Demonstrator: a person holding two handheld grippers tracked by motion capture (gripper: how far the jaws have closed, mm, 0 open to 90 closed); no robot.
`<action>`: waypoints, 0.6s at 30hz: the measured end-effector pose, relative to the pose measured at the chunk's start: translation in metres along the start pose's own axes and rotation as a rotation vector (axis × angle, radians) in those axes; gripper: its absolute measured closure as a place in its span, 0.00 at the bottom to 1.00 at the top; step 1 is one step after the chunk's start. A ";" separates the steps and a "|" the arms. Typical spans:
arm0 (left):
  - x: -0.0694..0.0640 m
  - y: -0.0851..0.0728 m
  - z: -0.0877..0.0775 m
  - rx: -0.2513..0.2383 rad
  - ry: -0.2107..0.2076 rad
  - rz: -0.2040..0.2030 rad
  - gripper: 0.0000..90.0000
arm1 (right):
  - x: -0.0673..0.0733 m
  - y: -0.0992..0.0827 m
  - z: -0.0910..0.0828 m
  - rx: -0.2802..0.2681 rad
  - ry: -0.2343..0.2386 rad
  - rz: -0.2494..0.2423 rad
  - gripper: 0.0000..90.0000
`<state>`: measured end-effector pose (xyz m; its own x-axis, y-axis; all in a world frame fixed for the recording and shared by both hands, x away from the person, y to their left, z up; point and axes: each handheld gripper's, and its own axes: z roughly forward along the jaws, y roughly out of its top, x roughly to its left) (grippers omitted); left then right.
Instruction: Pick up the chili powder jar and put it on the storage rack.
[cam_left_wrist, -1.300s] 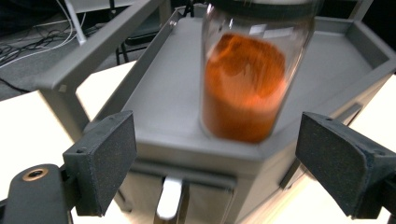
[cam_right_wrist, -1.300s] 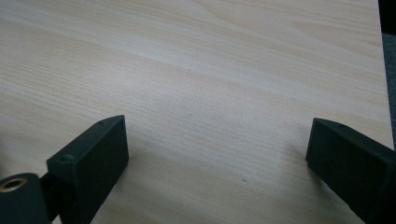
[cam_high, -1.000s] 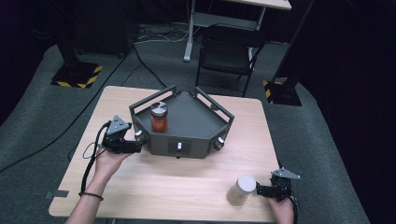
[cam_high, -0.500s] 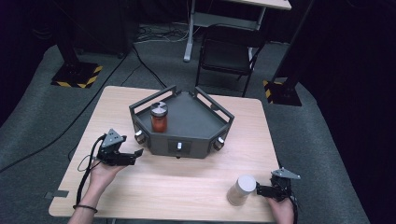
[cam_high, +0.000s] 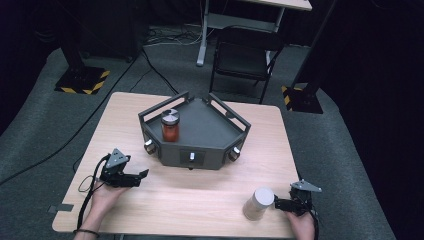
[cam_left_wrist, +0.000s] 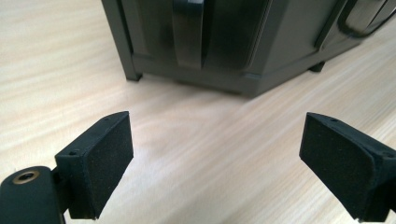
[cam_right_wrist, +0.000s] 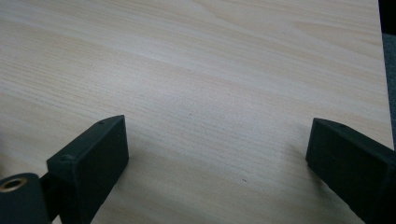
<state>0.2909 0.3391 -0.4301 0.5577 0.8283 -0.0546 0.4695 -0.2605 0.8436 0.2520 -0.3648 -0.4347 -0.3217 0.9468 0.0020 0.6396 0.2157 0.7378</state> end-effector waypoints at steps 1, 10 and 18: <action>0.001 -0.002 0.000 0.007 0.000 -0.001 0.11 | 0.000 0.000 0.000 0.000 0.000 0.000 0.06; 0.004 -0.015 0.003 0.045 0.002 -0.017 0.11 | 0.000 0.000 0.000 0.000 0.000 0.000 0.06; 0.004 -0.018 0.004 0.073 0.008 -0.014 0.11 | 0.000 0.000 0.000 0.000 0.000 0.000 0.06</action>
<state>0.2877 0.3451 -0.4473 0.5448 0.8363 -0.0617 0.5264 -0.2838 0.8015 0.2520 -0.3648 -0.4347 -0.3216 0.9469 0.0021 0.6398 0.2157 0.7377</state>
